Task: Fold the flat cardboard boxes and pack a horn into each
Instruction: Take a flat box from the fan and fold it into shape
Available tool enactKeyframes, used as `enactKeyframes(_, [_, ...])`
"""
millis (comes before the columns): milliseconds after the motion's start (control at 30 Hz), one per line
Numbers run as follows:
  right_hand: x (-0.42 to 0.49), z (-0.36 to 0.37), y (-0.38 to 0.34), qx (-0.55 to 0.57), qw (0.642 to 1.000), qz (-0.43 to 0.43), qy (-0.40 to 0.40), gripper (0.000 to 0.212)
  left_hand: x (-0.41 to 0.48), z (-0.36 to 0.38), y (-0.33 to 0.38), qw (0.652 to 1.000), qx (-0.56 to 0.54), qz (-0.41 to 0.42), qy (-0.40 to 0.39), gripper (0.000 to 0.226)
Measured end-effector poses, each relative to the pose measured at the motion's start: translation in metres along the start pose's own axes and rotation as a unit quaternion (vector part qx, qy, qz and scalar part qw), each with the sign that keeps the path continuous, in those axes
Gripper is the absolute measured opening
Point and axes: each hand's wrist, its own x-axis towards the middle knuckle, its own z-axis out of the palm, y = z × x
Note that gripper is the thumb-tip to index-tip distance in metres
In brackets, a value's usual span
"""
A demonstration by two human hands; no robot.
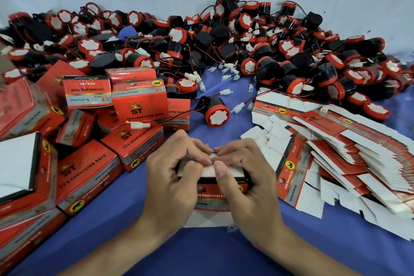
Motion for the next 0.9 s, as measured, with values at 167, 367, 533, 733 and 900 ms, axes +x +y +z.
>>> enactKeyframes(167, [0.001,-0.001,0.002,0.023,0.999,0.01,-0.023,0.029,-0.003,-0.002,0.001,1.0,0.004,0.009,-0.01,0.028])
enactKeyframes(367, [0.007,-0.002,-0.001,0.038,0.999,0.001,-0.034,0.025,-0.004,0.0,-0.001,0.998,0.061,0.026,-0.023,0.034])
enactKeyframes(533, [0.004,-0.006,0.003,0.048,0.997,0.023,-0.052,0.032,0.002,0.0,0.0,0.995,0.088,0.002,-0.048,0.021])
enactKeyframes(733, [0.022,-0.029,0.006,0.084,0.941,0.123,-0.304,0.039,0.013,-0.016,-0.011,0.988,-0.033,-0.101,-0.116,0.031])
enactKeyframes(900, [0.024,-0.036,0.013,0.028,0.976,0.104,-0.19,0.024,0.014,-0.017,-0.023,0.976,-0.001,-0.077,-0.206,0.038])
